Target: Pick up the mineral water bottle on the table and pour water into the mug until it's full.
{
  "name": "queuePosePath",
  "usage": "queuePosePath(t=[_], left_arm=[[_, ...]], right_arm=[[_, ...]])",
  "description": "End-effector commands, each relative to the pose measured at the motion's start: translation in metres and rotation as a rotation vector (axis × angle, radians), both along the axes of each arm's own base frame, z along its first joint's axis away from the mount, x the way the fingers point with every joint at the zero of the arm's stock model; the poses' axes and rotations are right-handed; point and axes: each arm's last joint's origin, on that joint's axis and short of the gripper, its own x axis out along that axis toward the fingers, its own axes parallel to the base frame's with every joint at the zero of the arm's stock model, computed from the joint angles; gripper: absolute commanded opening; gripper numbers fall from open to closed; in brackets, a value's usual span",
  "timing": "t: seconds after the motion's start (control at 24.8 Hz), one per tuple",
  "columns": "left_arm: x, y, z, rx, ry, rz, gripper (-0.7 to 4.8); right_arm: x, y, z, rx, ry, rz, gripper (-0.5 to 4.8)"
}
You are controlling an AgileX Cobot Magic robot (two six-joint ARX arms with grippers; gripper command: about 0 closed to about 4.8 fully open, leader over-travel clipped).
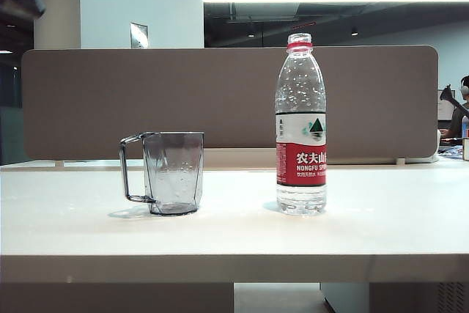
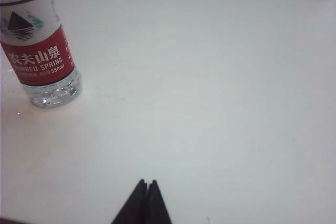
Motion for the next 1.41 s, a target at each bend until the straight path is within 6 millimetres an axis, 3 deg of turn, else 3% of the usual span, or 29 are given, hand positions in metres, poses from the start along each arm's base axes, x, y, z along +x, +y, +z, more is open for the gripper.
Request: queuePosePath(t=[0.04,0.85,1.09,1.13,1.21,1.25,1.41], left_arm=[[-0.002,0.001,-0.001,0.025,0.011,-0.003,-0.05],[-0.002,0.001,-0.001,0.018,0.012,-0.005,-0.05],[-0.002,0.001,-0.001,0.018,0.012,-0.005,-0.05],[-0.002,0.001,-0.001,0.018,0.012,-0.005,-0.05],[-0.002,0.001,-0.001,0.018,0.013,-0.005,-0.05],[-0.002,0.001,-0.001,0.018,0.012,-0.005,-0.05],[-0.002,0.001,-0.001,0.018,0.013,-0.005,-0.05]], right_arm=[[0.000,0.000,-0.001,-0.004,0.005,-0.005,-0.05],[0.000,0.000,0.000,0.006,-0.006,0.015,-0.06],[0.001,0.003,0.006,0.250,-0.022,0.032,-0.05],[0.001,0.002,0.013,0.290,-0.077,0.032,-0.06],[-0.007,0.001,0.064,0.378,-0.397,0.071,-0.06],[-0.012,0.000,0.080,0.389,-0.491,0.065,-0.06],[-0.047,-0.010,0.152,0.319,-0.830,-0.111,-0.06]])
